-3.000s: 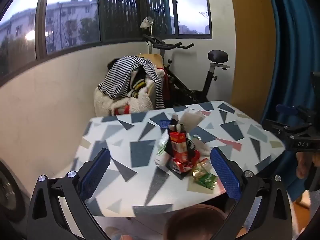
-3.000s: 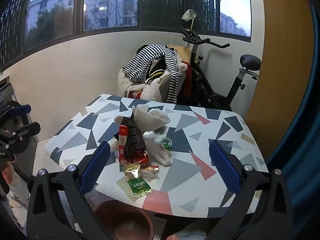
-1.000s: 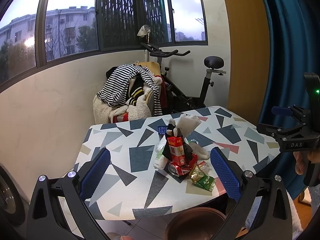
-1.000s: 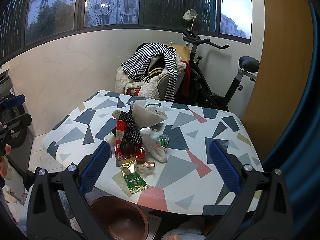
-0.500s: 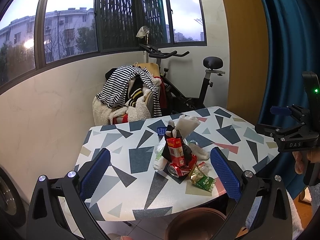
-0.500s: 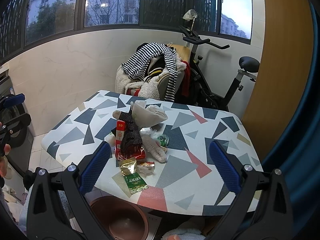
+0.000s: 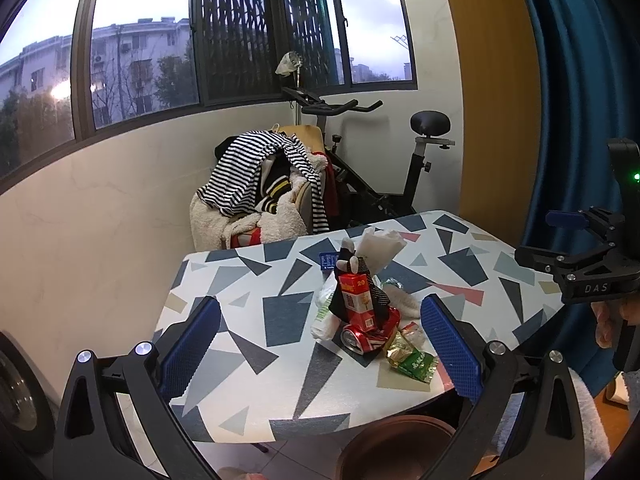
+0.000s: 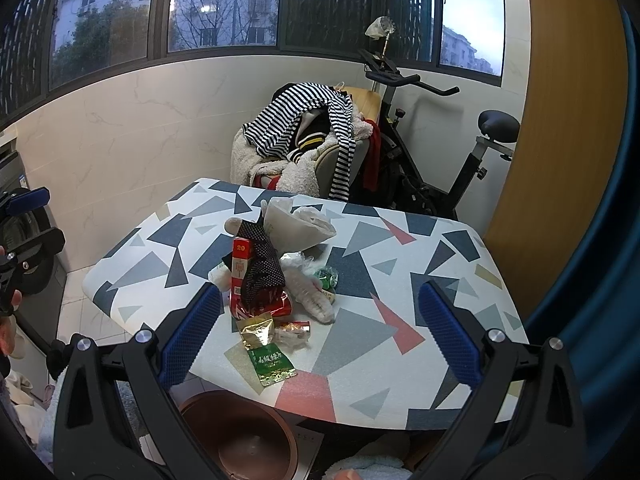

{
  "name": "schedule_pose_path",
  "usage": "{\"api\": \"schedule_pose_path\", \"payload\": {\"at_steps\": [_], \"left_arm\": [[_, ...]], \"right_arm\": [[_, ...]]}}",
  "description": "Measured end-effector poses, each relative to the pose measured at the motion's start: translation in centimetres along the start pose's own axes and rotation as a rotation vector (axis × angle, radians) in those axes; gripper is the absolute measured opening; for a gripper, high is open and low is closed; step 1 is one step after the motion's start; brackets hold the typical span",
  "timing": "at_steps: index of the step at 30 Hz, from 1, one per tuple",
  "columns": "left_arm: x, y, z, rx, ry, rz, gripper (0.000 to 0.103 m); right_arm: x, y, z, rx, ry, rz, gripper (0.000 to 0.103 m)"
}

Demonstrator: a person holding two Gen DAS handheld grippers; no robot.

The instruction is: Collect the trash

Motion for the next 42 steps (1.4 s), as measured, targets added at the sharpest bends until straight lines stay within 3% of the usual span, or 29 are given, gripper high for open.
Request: {"api": "schedule_pose_path", "payload": {"at_steps": [9, 16, 19, 23, 24, 26, 28, 33, 36, 38, 42], "left_arm": [[0.6, 1.9, -1.8, 0.027, 0.049, 0.08, 0.098], [-1.4, 5.2, -3.7, -0.012, -0.029, 0.063, 0.098], [-1.6, 6.8, -4.5, -0.051, -0.05, 0.031, 0.098], [-1.7, 8.9, -5.7, -0.106, -0.067, -0.009, 0.098], [-1.6, 9.4, -6.0, -0.117, -0.069, -0.009, 0.098], [-1.3, 10.0, -6.4, -0.121, -0.061, 0.013, 0.098], [-0.9, 10.8, -6.8, -0.144, -0.039, 0.059, 0.098], [-1.4, 12.2, -7.8, -0.183, -0.068, 0.046, 0.098], [-1.8, 12.8, -8.5, -0.207, -0.102, 0.039, 0.098], [-2.0, 12.9, -8.7, -0.212, -0.118, 0.031, 0.098], [-2.0, 13.0, -8.8, -0.212, -0.144, 0.011, 0.098]], "right_arm": [[0.6, 4.1, -2.8, -0.056, 0.053, 0.045, 0.097], [-0.7, 10.3, -6.5, -0.216, 0.028, 0.099, 0.097], [-1.5, 12.7, -7.5, -0.248, 0.013, 0.054, 0.097], [-3.2, 15.7, -8.0, -0.243, -0.014, 0.103, 0.096], [-3.8, 16.6, -8.2, -0.251, -0.028, 0.114, 0.095], [-4.6, 18.6, -8.4, -0.293, -0.035, 0.133, 0.078], [-5.4, 20.4, -8.7, -0.323, -0.019, 0.157, 0.076], [-6.3, 23.3, -8.9, -0.346, 0.023, 0.183, 0.065], [-6.5, 23.7, -8.9, -0.344, 0.018, 0.188, 0.057], [-6.5, 23.3, -9.1, -0.352, 0.026, 0.227, 0.035], [-5.9, 22.0, -9.9, -0.35, 0.029, 0.267, 0.032]]}}
Point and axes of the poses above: each gripper's, at about its wrist camera, not at the fingertips, and y roughly the way its jaws point, x to its right, z to its top, the point moved 3 cm from there along y, roughly the way its jaws point, and after that the axes turned 10 degrees about -x, right-handed, at the moved point
